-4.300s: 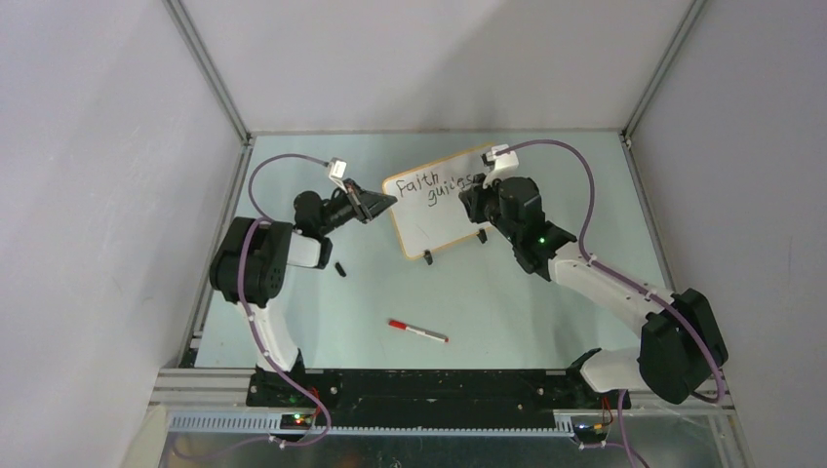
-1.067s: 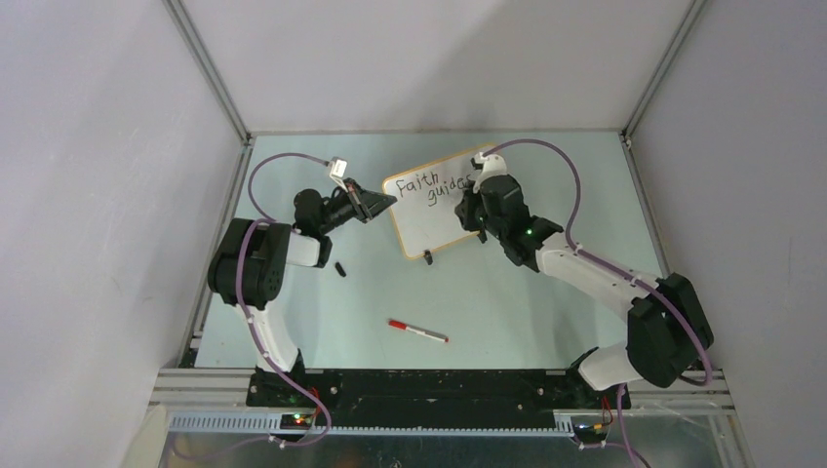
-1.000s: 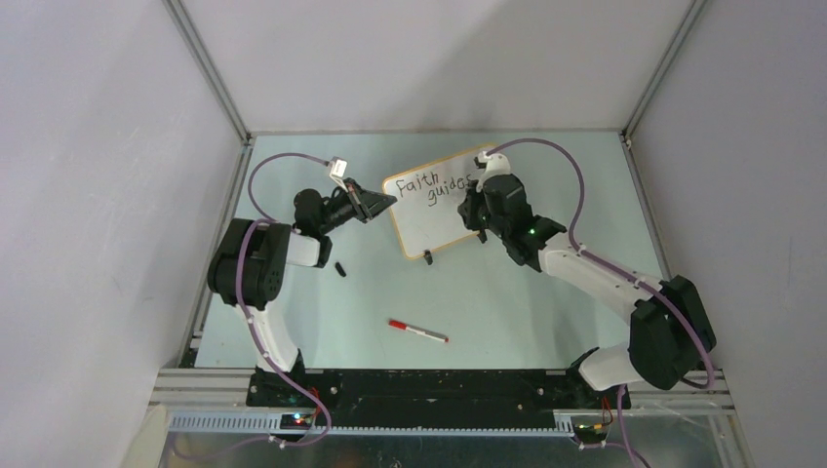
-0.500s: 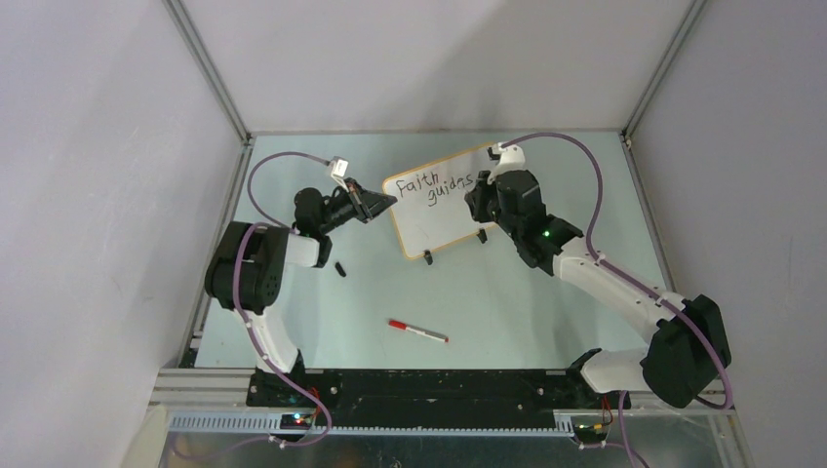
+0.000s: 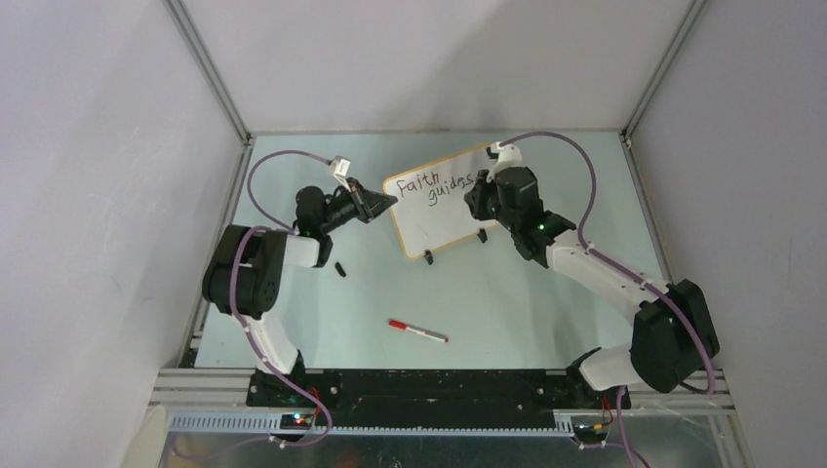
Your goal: Write a sentence on the whiteboard
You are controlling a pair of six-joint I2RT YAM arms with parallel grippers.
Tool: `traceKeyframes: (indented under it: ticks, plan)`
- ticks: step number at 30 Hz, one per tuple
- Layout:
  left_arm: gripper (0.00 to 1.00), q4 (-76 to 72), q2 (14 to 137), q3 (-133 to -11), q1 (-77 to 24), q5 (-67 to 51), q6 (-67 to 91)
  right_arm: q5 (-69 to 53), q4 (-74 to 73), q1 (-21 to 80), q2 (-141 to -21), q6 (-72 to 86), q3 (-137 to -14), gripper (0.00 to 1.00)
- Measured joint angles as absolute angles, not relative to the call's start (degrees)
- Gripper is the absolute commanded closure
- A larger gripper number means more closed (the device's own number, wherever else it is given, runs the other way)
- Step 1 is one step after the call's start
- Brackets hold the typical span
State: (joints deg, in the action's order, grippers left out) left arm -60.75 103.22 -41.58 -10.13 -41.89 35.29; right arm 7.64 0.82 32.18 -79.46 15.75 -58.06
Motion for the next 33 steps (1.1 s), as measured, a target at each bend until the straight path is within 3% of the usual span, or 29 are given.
traceKeyframes:
  ticks: [33]
  plan:
    - [1.00, -60.9, 102.5, -40.9, -10.7, -40.4, 34.2, 7.1, 2.0, 36.3, -87.5, 15.6, -57.8, 1.00]
